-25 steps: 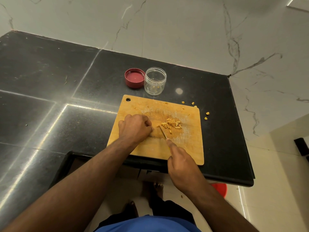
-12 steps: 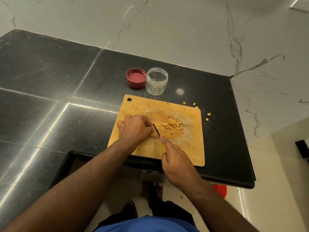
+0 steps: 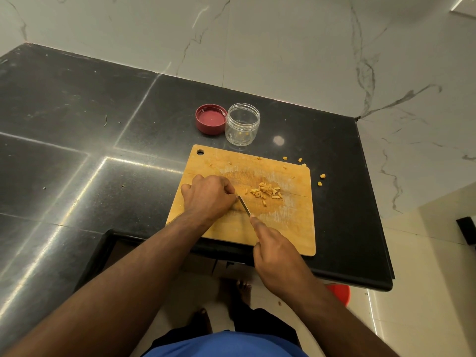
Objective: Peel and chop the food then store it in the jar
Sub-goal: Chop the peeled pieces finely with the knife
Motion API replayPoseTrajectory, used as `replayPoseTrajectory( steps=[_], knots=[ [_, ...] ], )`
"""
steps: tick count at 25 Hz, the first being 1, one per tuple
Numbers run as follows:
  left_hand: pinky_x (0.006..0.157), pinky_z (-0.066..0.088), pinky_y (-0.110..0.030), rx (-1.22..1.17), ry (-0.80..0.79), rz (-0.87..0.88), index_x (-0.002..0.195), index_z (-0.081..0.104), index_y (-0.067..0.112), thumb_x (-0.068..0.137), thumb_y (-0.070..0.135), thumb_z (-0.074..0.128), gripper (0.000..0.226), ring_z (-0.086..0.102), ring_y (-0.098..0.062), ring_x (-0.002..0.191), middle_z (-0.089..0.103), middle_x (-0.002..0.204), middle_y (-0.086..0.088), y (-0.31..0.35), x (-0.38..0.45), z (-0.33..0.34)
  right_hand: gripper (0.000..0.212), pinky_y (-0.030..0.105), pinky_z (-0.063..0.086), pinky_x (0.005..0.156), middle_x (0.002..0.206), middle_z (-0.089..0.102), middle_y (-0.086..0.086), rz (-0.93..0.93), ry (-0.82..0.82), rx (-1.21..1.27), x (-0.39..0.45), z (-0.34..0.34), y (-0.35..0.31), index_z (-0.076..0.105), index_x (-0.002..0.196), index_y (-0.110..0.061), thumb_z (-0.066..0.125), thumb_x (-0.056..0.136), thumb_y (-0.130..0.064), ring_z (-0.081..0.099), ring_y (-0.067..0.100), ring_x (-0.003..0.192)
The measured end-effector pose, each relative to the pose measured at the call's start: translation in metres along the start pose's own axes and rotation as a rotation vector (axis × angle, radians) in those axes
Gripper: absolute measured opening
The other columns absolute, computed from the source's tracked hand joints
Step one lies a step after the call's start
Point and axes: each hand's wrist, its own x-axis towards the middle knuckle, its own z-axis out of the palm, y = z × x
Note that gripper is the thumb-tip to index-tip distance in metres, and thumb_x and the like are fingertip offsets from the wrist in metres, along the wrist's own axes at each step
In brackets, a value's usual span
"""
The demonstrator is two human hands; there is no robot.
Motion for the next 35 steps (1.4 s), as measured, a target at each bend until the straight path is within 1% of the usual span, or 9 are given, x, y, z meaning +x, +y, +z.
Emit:
replayPoseTrajectory(
  steps=[3, 5, 9, 13, 17, 22, 27, 31, 35],
  knots=[
    [0.084, 0.027, -0.040, -0.024, -0.007, 0.003, 0.092, 0.072, 0.035, 0.086, 0.041, 0.069, 0.009, 0.041, -0.011, 0.103, 0.062, 0.092, 0.020, -0.001, -0.001, 0.001, 0.053, 0.028, 0.047, 0.086, 0.120, 0.052, -0.005, 0.006, 0.040, 0.013, -0.011, -0.004, 0.003, 0.023, 0.154, -0.029, 0.036, 0.104, -0.023, 0.051, 0.009, 0.098],
    [0.085, 0.027, -0.040, -0.039, -0.012, 0.007, 0.094, 0.072, 0.035, 0.087, 0.040, 0.070, 0.009, 0.042, -0.012, 0.106, 0.063, 0.094, 0.020, -0.002, -0.001, 0.001, 0.053, 0.026, 0.048, 0.085, 0.123, 0.053, -0.004, 0.009, 0.098, 0.038, -0.012, -0.008, 0.004, 0.024, 0.154, -0.028, 0.037, 0.104, -0.020, 0.052, 0.009, 0.098],
    [0.084, 0.027, -0.040, -0.032, -0.017, 0.012, 0.098, 0.074, 0.036, 0.089, 0.041, 0.068, 0.012, 0.043, -0.015, 0.111, 0.065, 0.099, 0.020, -0.003, 0.000, 0.002, 0.054, 0.021, 0.041, 0.099, 0.140, 0.048, -0.003, 0.006, 0.070, 0.111, -0.004, -0.008, -0.001, 0.025, 0.155, -0.027, 0.037, 0.103, -0.020, 0.044, 0.002, 0.111],
    [0.083, 0.027, -0.041, -0.025, 0.007, -0.002, 0.093, 0.073, 0.037, 0.088, 0.043, 0.067, 0.010, 0.044, -0.015, 0.109, 0.065, 0.095, 0.020, -0.004, 0.000, 0.002, 0.054, 0.027, 0.039, 0.107, 0.148, 0.044, -0.001, -0.013, 0.028, 0.082, 0.007, -0.002, -0.006, 0.023, 0.155, -0.026, 0.036, 0.103, -0.021, 0.044, 0.010, 0.128],
    [0.083, 0.026, -0.041, -0.018, -0.008, -0.017, 0.088, 0.073, 0.035, 0.088, 0.045, 0.067, 0.012, 0.044, -0.014, 0.107, 0.065, 0.093, 0.019, -0.003, 0.001, 0.001, 0.054, 0.027, 0.042, 0.100, 0.142, 0.047, 0.000, -0.007, 0.001, 0.029, 0.016, -0.002, -0.007, 0.021, 0.155, -0.027, 0.035, 0.103, -0.022, 0.047, 0.012, 0.121],
    [0.082, 0.025, -0.040, -0.005, -0.013, -0.011, 0.089, 0.075, 0.033, 0.088, 0.044, 0.066, 0.014, 0.043, -0.012, 0.103, 0.066, 0.093, 0.018, -0.002, 0.005, 0.000, 0.055, 0.035, 0.046, 0.095, 0.133, 0.052, 0.003, -0.022, -0.011, -0.015, 0.022, -0.003, -0.007, 0.022, 0.155, -0.027, 0.035, 0.102, -0.020, 0.051, 0.016, 0.111],
    [0.082, 0.024, -0.039, 0.007, -0.008, -0.010, 0.088, 0.073, 0.033, 0.089, 0.041, 0.065, 0.011, 0.041, -0.011, 0.101, 0.065, 0.091, 0.018, -0.002, 0.005, 0.000, 0.054, 0.026, 0.042, 0.102, 0.143, 0.047, -0.003, 0.006, 0.002, 0.025, -0.002, -0.001, -0.002, 0.023, 0.155, -0.029, 0.036, 0.103, -0.023, 0.047, 0.009, 0.121],
    [0.083, 0.023, -0.040, -0.006, -0.012, -0.012, 0.089, 0.072, 0.034, 0.088, 0.041, 0.068, 0.009, 0.043, -0.012, 0.104, 0.064, 0.092, 0.018, -0.002, 0.003, 0.000, 0.052, 0.020, 0.045, 0.087, 0.129, 0.052, -0.007, -0.003, 0.078, 0.024, -0.013, -0.006, 0.000, 0.025, 0.154, -0.029, 0.037, 0.104, -0.021, 0.051, 0.006, 0.102],
    [0.083, 0.024, -0.040, 0.010, 0.001, -0.008, 0.092, 0.073, 0.035, 0.088, 0.042, 0.066, 0.011, 0.043, -0.014, 0.107, 0.064, 0.093, 0.018, -0.003, 0.002, 0.000, 0.053, 0.021, 0.041, 0.100, 0.141, 0.047, -0.006, -0.011, 0.075, 0.085, -0.003, -0.009, -0.005, 0.026, 0.154, -0.029, 0.037, 0.104, -0.020, 0.046, 0.004, 0.118]
  ],
)
